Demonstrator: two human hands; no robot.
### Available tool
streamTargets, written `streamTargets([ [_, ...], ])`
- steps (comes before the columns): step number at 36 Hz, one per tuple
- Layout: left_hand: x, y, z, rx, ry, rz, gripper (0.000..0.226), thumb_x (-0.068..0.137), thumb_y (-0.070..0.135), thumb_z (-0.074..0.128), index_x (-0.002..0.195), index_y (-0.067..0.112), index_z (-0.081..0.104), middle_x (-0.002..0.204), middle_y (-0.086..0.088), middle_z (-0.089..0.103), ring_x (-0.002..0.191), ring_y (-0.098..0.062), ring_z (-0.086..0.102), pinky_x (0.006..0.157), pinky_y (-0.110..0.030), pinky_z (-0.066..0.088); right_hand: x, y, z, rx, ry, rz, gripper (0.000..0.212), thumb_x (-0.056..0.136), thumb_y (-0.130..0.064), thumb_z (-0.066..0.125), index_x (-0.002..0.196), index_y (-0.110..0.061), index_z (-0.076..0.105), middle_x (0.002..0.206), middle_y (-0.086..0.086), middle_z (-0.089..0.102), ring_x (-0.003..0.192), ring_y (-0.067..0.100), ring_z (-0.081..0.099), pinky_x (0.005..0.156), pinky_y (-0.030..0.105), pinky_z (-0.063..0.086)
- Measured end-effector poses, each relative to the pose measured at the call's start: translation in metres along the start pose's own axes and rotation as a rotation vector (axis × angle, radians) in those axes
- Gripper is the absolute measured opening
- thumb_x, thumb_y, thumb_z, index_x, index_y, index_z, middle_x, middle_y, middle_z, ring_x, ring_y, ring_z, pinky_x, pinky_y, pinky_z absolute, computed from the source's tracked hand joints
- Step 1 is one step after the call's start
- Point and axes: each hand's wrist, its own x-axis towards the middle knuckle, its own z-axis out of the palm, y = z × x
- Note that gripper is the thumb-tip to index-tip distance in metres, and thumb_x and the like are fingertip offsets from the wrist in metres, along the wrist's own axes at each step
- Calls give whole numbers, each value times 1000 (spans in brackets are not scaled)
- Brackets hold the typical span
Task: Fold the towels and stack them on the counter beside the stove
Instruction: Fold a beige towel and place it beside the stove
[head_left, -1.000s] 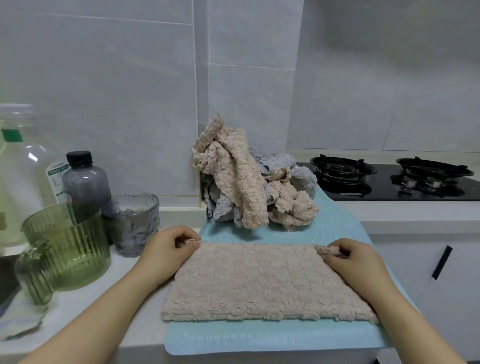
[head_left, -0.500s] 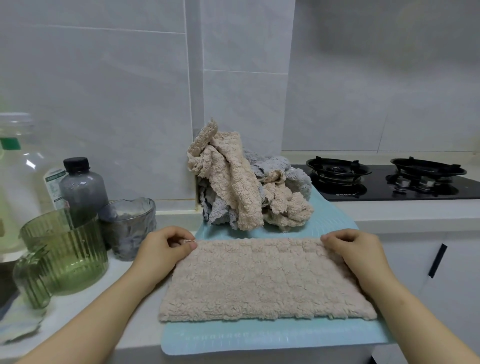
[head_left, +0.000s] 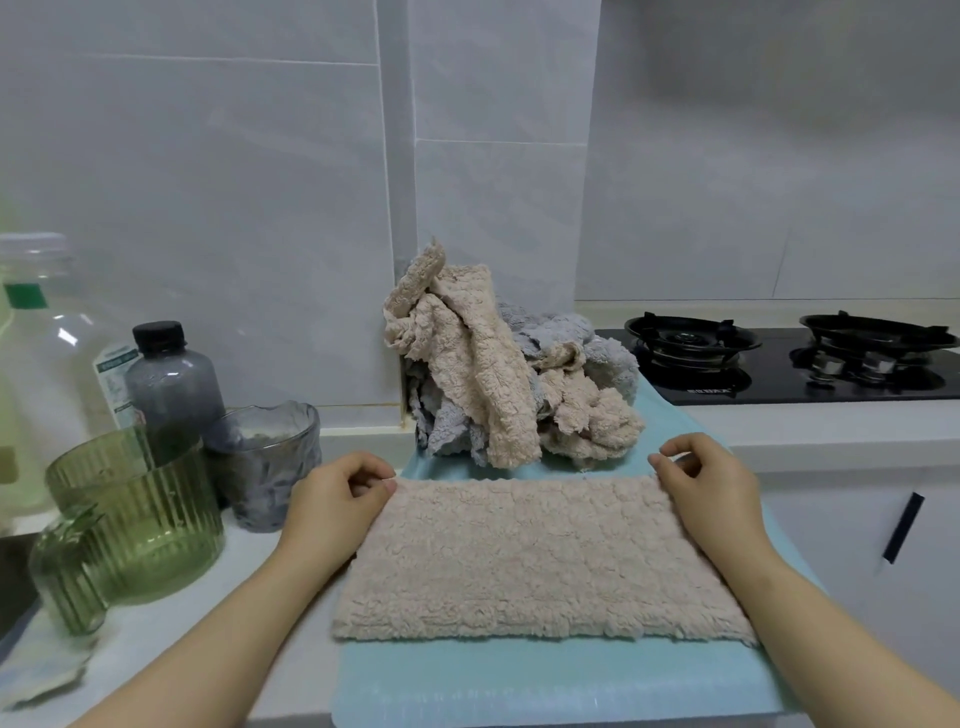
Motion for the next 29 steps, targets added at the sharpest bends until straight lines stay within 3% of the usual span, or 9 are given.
streamTargets([
  [5, -2, -1, -1, 159, -32, 44, 16, 83, 12, 68, 76, 25, 62, 72, 10, 63, 65, 0, 53, 57, -3, 33, -6, -3, 0, -56, -8, -75, 4, 90, -18, 59, 91, -14, 58, 64, -2, 56, 57, 11, 50, 52, 17, 36],
  [8, -5, 1, -4, 211, -63, 63, 9, 86, 15, 64, 91, 23, 65, 83, 9, 63, 71, -1, 54, 60, -5, 34, -6, -6, -1, -72, -104, 8, 23, 93, -26, 55, 112, -13, 57, 69, -6, 55, 59, 12, 52, 55, 21, 40],
  [11, -12, 8, -10, 251, -51, 156, 16, 89, 16, 60, 103, 21, 66, 101, 7, 62, 91, -10, 57, 75, -20, 38, -6, -10, -7, -97, -201, 112, 45, 93, -33, 52, 132, -12, 43, 82, -3, 56, 75, 19, 55, 71, 28, 41],
  [14, -28, 28, -15, 307, -52, 315, 21, 92, 16, 54, 109, 22, 65, 114, 11, 61, 110, -12, 54, 90, -23, 37, -7, -14, -17, -167, -338, 147, 57, 93, -29, 54, 141, -15, 28, 92, 4, 60, 65, 17, 55, 55, 26, 41],
  [17, -44, 53, -5, 384, -290, 436, 29, 97, 32, 42, 122, 29, 57, 129, 20, 49, 124, -3, 44, 98, -18, 29, -9, -20, -29, -227, -422, 195, 66, 90, -30, 57, 143, -17, 19, 85, 8, 65, 58, 18, 58, 48, 24, 41],
  [19, -51, 60, 10, 467, -510, 470, 42, 98, 46, 32, 138, 37, 37, 145, 23, 28, 139, -2, 22, 114, -26, 19, -12, -24, -36, -201, -491, 235, 74, 87, -25, 60, 144, -18, 13, 74, 8, 66, 50, 18, 56, 47, 24, 44],
  [21, -53, 57, 26, 626, -682, 414, 52, 96, 54, 25, 146, 43, 13, 156, 17, 3, 145, -7, -2, 120, -37, 2, -15, -26, -41, -191, -548, 259, 77, 85, -19, 60, 145, -19, 11, 70, 7, 65, 48, 16, 54, 47, 24, 43],
  [24, -54, 50, 38, 789, -756, 362, 55, 95, 59, 17, 146, 46, 0, 157, 13, -10, 145, -11, -12, 117, -39, -8, -21, -25, -49, -201, -582, 261, 70, 85, -17, 56, 143, -21, 16, 69, 3, 60, 53, 15, 53, 50, 22, 40],
  [29, -55, 52, 39, 858, -783, 358, 56, 95, 58, 14, 146, 44, -5, 157, 11, -13, 145, -12, -14, 118, -39, -9, -25, -24, -55, -175, -622, 258, 62, 86, -15, 57, 138, -23, 26, 72, 2, 61, 61, 14, 55, 58, 21, 41],
])
